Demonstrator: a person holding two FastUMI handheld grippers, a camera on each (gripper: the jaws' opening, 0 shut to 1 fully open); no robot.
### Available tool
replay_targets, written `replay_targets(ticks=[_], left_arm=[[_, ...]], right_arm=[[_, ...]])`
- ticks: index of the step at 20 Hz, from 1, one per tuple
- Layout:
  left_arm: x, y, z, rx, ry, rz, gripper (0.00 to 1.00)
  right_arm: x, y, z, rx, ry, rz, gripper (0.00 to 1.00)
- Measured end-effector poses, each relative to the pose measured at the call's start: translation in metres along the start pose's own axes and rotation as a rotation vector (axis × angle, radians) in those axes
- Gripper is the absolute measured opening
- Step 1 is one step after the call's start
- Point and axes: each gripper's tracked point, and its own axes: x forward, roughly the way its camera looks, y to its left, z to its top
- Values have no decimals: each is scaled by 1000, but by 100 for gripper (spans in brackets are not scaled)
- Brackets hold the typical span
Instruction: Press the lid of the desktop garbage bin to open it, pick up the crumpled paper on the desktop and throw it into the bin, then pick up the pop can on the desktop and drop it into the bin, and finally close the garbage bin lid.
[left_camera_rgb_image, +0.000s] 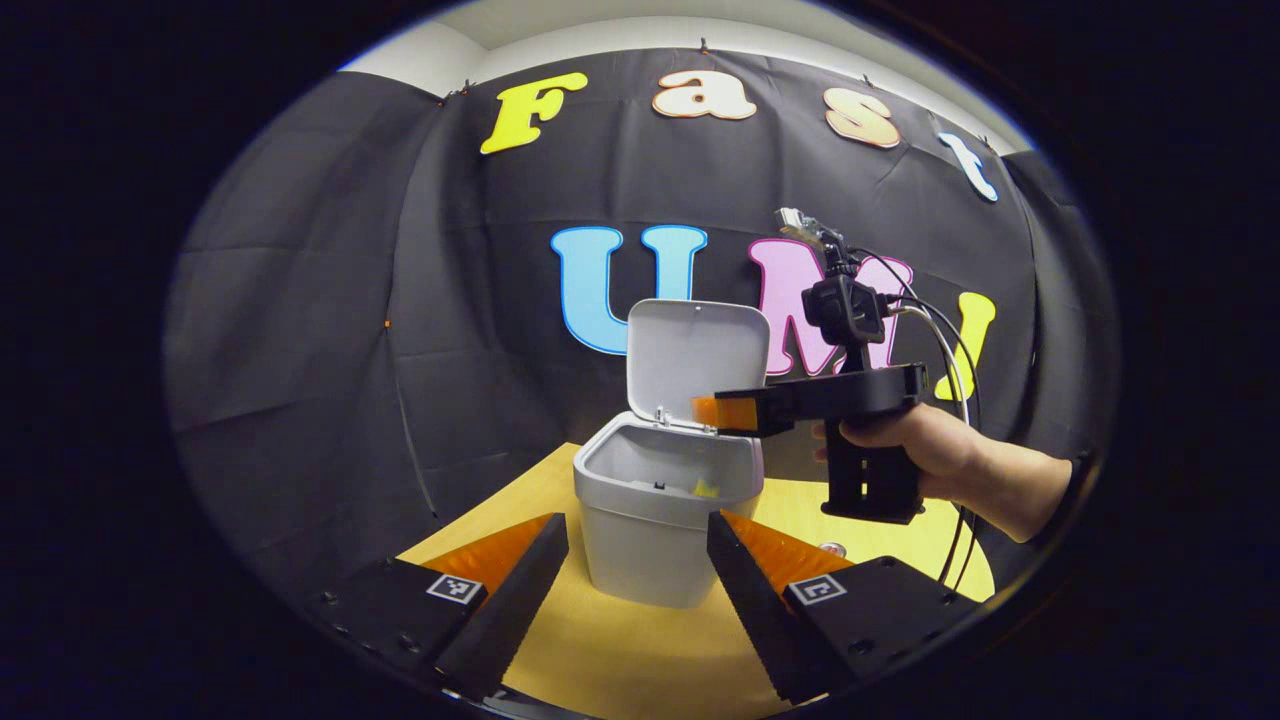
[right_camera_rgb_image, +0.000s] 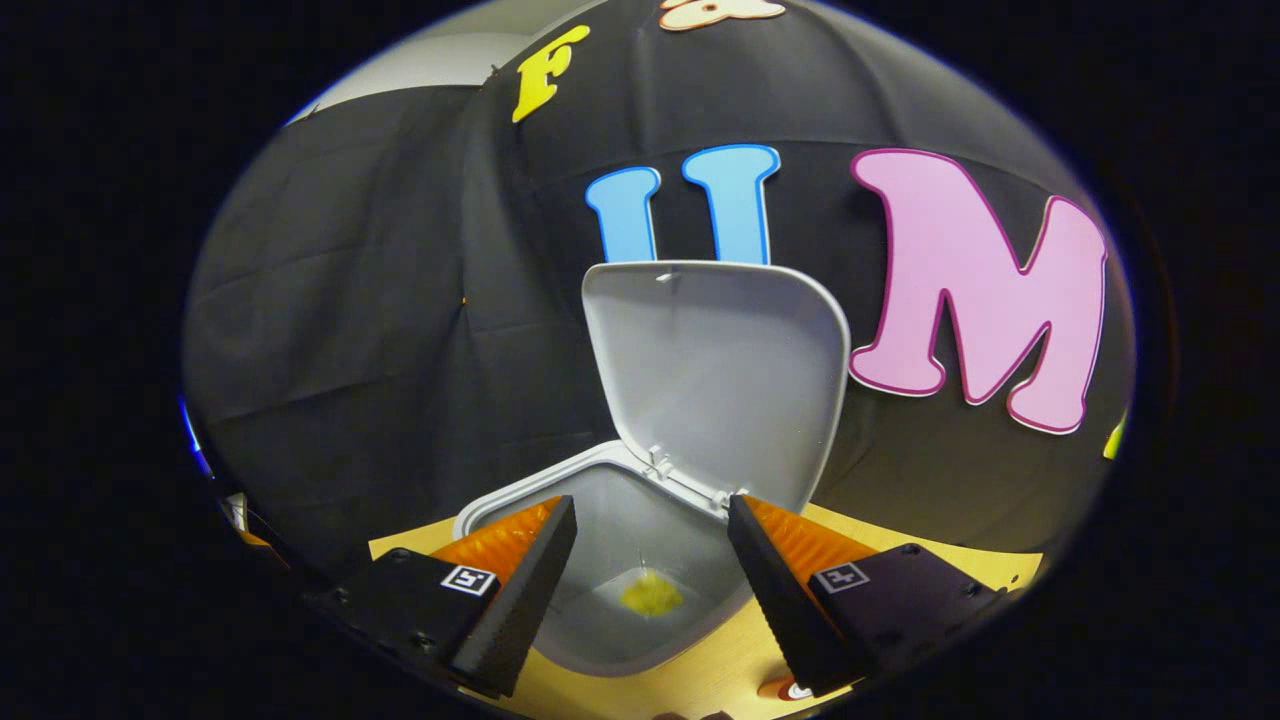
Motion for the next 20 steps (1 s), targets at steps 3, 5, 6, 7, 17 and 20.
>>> replay_targets(ticks=[3, 5, 6, 7, 17, 20], left_arm=[[6, -20, -14, 12, 1, -68, 95], [17, -41, -32, 37, 16, -125, 95], [24, -49, -43, 61, 30, -139, 95], [30, -60, -58, 79, 47, -168, 95], [103, -184, -200, 180, 184, -430, 96], [127, -213, -234, 217, 208, -484, 95]], right_arm=[[-32, -36, 19, 18, -72, -80, 98], [-62, -69, 30, 33, -124, -159, 98], [-79, -90, 33, 19, -154, -217, 98], [-97, -113, 36, -2, -182, -285, 98], [-260, -266, 24, 22, -399, -791, 98], [-282, -282, 1, 31, -424, -859, 99]])
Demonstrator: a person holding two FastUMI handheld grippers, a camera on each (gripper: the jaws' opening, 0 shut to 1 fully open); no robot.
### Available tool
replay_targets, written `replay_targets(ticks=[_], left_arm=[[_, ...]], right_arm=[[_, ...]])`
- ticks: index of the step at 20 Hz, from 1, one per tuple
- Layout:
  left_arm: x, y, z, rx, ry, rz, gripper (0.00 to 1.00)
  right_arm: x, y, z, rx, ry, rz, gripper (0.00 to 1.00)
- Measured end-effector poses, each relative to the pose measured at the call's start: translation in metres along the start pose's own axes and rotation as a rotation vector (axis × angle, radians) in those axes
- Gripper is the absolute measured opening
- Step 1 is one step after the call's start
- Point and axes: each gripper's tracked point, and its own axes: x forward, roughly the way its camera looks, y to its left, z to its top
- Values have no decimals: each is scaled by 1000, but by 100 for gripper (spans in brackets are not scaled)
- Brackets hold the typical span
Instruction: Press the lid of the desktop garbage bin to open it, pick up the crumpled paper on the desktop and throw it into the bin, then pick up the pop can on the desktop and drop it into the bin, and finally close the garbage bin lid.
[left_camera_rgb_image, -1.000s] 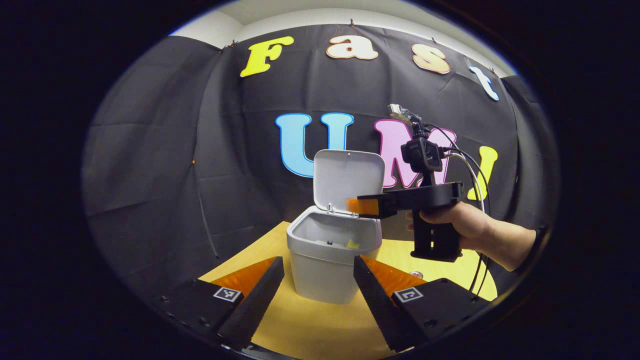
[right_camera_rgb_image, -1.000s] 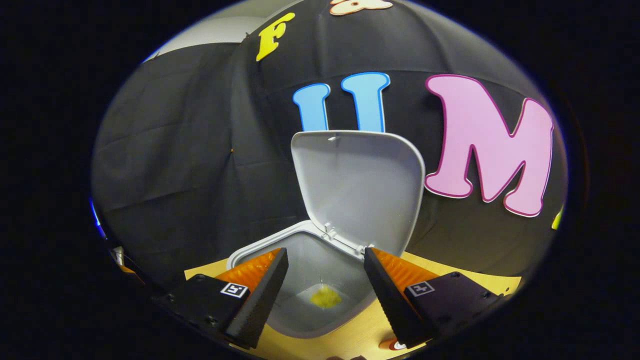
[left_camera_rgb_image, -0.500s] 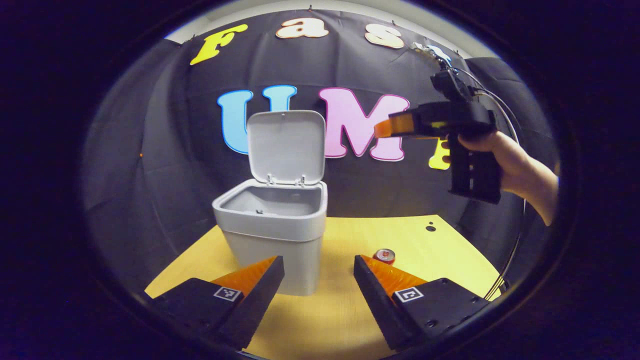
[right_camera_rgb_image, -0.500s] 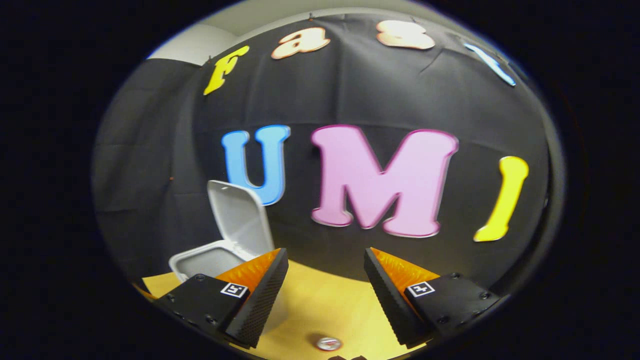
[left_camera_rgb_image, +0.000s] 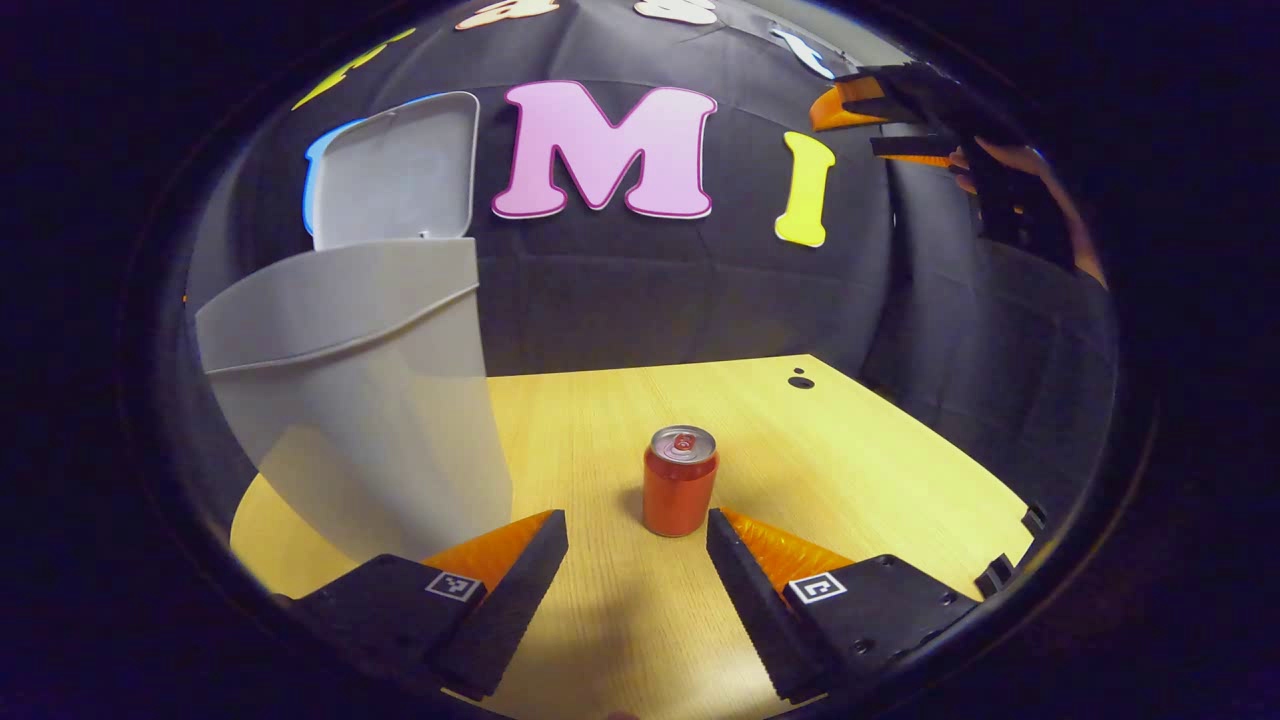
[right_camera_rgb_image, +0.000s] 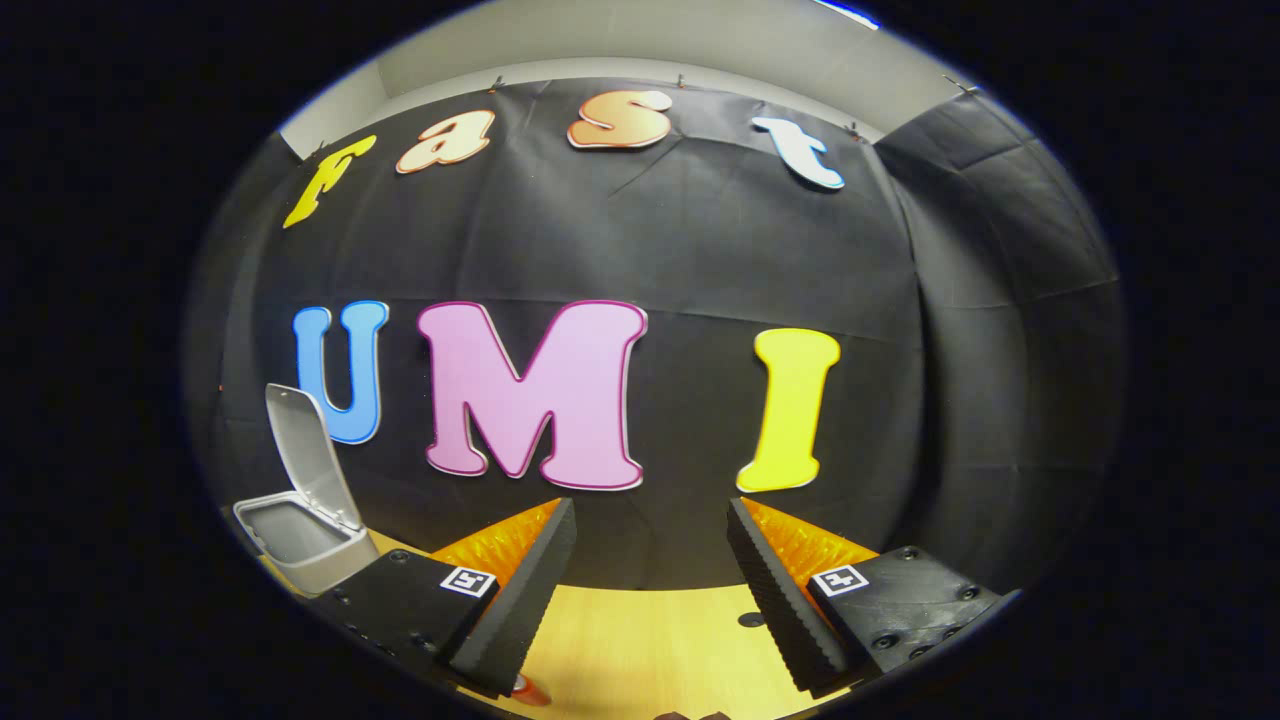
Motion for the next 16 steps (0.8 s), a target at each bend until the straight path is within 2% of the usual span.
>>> replay_targets(ticks=[2, 6, 7, 10, 16], left_arm=[[26, -16, -12, 9, 14, -36, 95], [68, -26, -28, 72, 14, -38, 94], [78, -28, -29, 78, 10, -40, 92], [100, -24, -26, 87, -9, -22, 96], [133, -32, -22, 94, -29, -42, 95]], right_arm=[[-5, -15, -14, -8, -6, -36, 98], [-19, -47, -59, -10, 12, -106, 99], [-21, -52, -67, -5, 13, -118, 98], [-25, -53, -91, -10, 50, -116, 98], [-28, -66, -114, -84, 99, -149, 98]])
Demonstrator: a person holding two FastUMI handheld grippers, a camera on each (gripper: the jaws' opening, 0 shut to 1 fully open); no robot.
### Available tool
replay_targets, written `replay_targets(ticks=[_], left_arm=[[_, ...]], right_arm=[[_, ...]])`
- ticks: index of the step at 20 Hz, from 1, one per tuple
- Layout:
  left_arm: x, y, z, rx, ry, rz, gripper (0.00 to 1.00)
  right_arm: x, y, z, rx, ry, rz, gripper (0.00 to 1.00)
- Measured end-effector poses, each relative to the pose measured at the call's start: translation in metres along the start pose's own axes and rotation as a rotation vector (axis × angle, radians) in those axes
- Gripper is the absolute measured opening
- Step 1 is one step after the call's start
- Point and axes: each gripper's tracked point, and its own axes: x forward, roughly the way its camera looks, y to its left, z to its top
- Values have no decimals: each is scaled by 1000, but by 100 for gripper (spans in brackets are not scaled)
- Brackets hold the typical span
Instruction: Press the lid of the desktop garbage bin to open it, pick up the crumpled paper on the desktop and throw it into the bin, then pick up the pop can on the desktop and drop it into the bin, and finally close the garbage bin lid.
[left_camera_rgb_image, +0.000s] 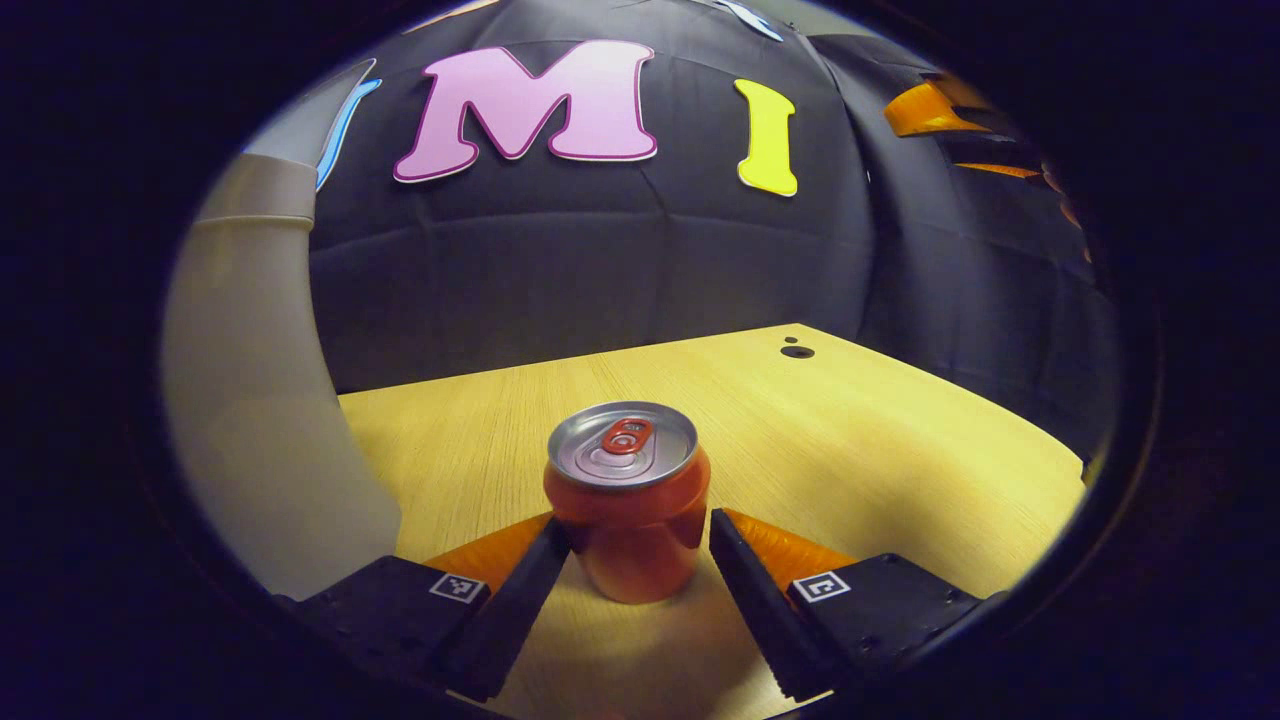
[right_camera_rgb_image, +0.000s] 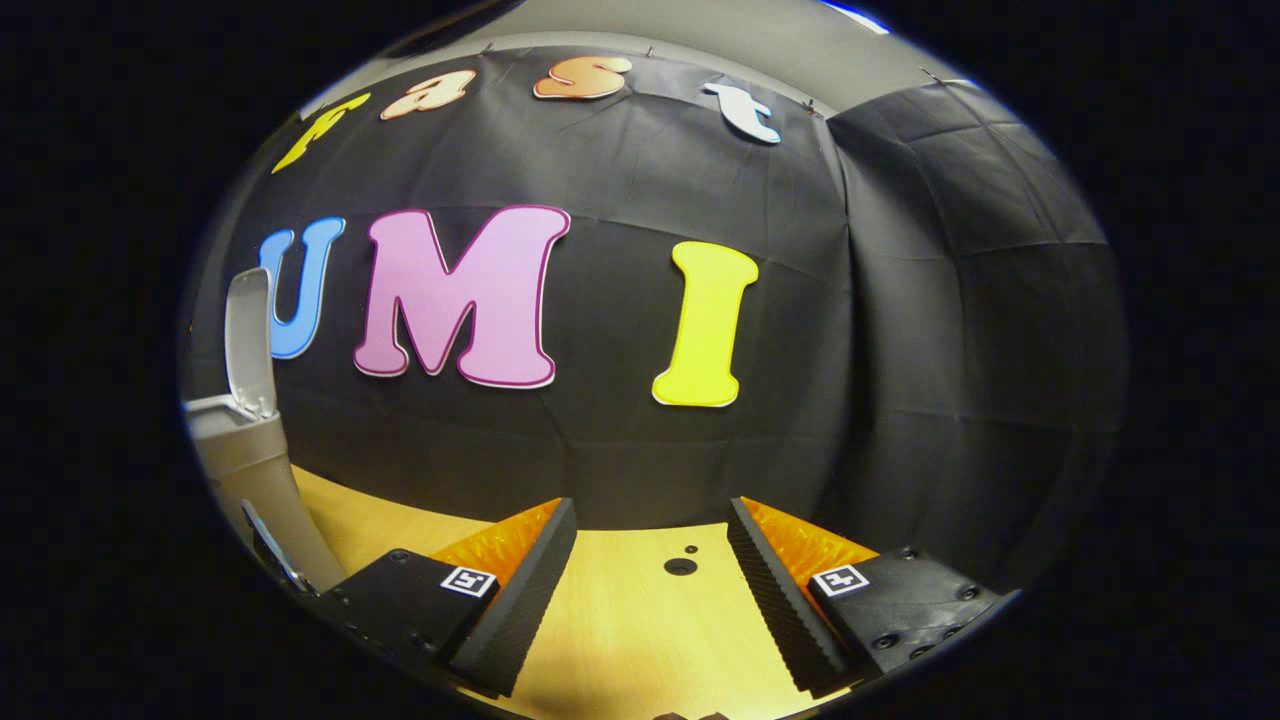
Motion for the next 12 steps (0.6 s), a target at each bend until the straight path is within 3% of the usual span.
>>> replay_targets(ticks=[5, 7, 12], left_arm=[[2, 2, 7, -24, -12, -13, 96], [-6, 3, 15, -27, -19, -20, 90], [-44, 6, 61, -19, -60, -28, 89]], right_arm=[[5, 0, -11, 31, 44, -7, 98], [5, 2, -11, 13, 40, -14, 98], [2, 18, 9, 9, 39, 14, 98]])
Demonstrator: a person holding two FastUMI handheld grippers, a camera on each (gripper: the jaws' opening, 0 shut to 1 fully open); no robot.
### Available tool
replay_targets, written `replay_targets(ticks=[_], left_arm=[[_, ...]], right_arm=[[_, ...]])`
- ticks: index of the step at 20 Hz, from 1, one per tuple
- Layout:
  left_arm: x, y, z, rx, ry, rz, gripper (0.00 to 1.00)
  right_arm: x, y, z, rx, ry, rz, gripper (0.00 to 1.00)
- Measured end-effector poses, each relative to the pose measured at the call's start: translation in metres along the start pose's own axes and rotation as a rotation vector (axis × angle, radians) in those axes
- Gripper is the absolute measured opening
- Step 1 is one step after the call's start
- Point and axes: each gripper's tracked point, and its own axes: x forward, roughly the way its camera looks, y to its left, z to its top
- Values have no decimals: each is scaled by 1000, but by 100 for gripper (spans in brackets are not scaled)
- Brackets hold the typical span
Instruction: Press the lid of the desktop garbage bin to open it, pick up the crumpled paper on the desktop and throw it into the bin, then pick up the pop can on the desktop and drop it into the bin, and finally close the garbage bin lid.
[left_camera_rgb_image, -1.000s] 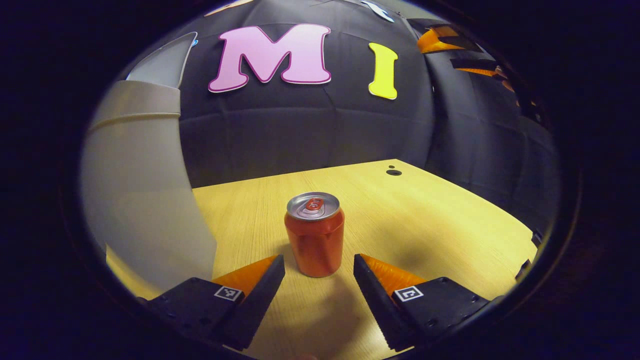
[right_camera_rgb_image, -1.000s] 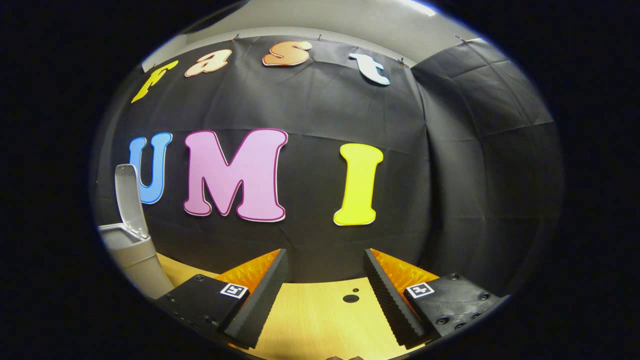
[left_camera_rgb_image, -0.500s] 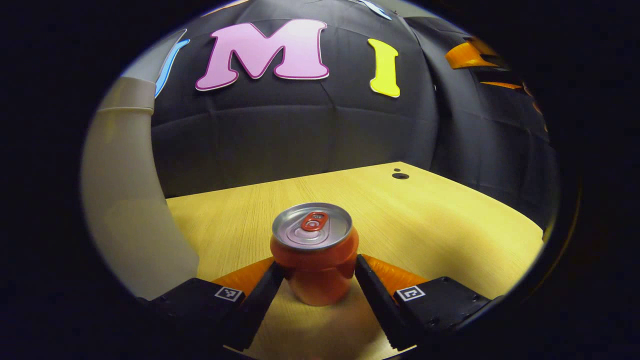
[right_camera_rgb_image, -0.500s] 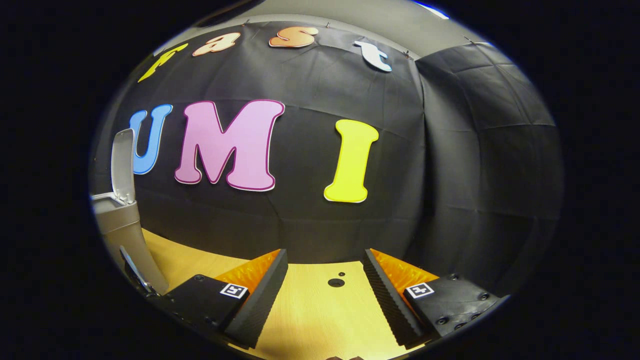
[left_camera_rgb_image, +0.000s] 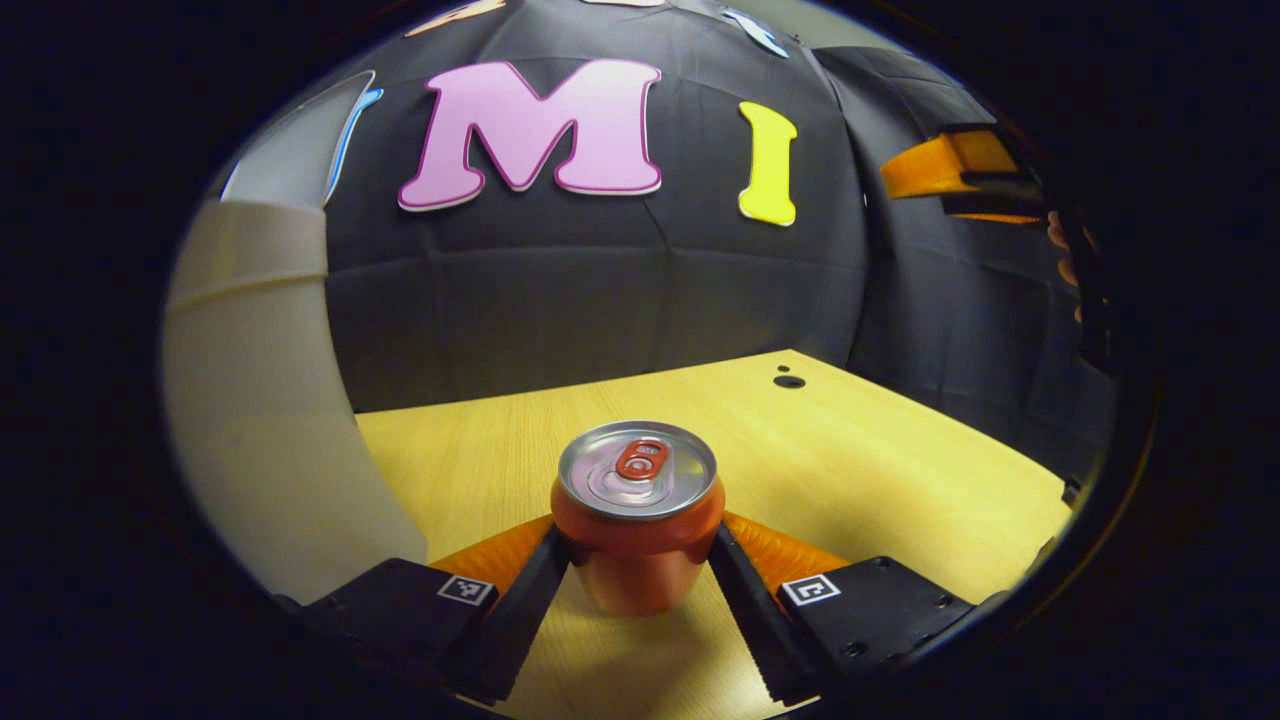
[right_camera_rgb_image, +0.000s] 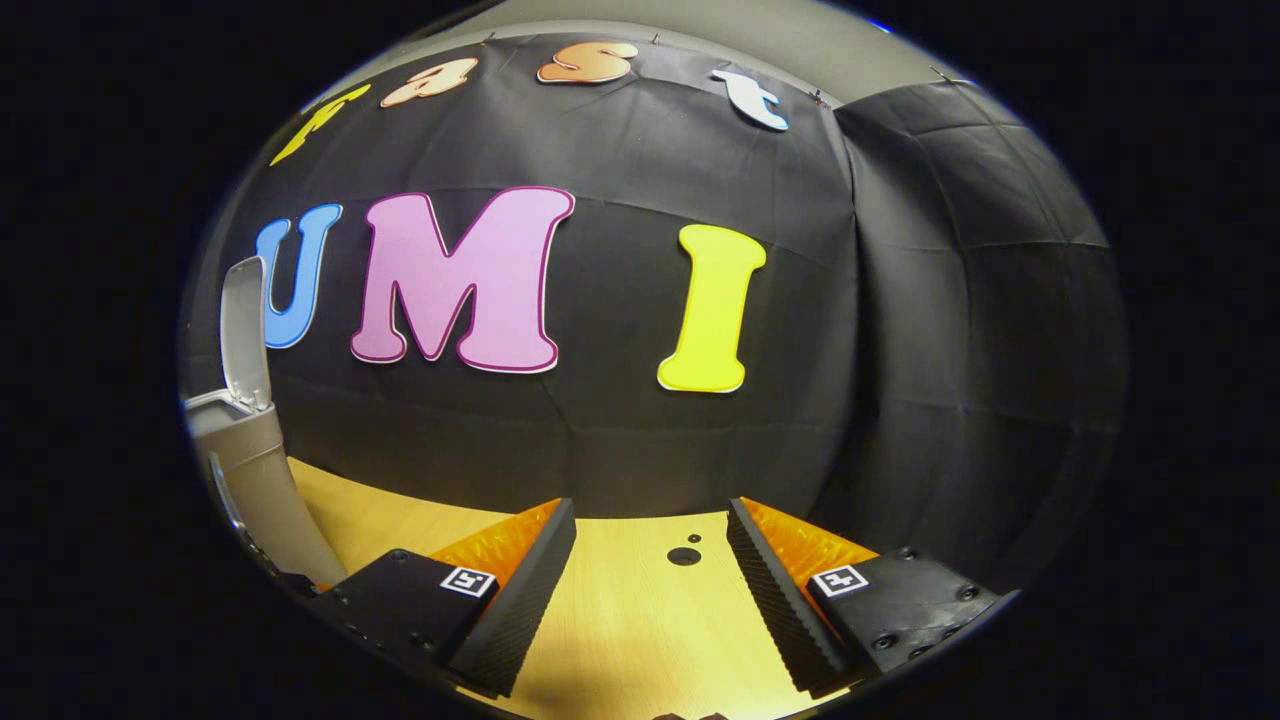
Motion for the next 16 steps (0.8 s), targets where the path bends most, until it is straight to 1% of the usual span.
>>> replay_targets(ticks=[2, 4, 7, 9, 11, 12, 13, 16], left_arm=[[-23, -6, 42, -14, -58, -26, 89], [-46, -6, 90, -16, -126, -35, 89], [-78, 2, 154, -15, -206, -32, 88], [-95, 17, 192, -15, -255, -18, 89], [-113, 44, 222, 13, -289, 39, 89], [-121, 59, 235, 30, -306, 72, 88], [-129, 74, 247, 48, -320, 103, 88], [-150, 120, 274, 97, -357, 200, 88]], right_arm=[[-2, 0, 21, -31, -34, -5, 98], [-3, 3, 44, -46, -62, 2, 97], [-7, 6, 70, -34, -75, 8, 97], [-13, 6, 91, -13, -97, 0, 97], [-17, 10, 113, 14, -135, 2, 97], [-18, 11, 121, 23, -143, 2, 88], [-18, 14, 127, 29, -146, 7, 96], [-18, 16, 145, 36, -169, 9, 96]])
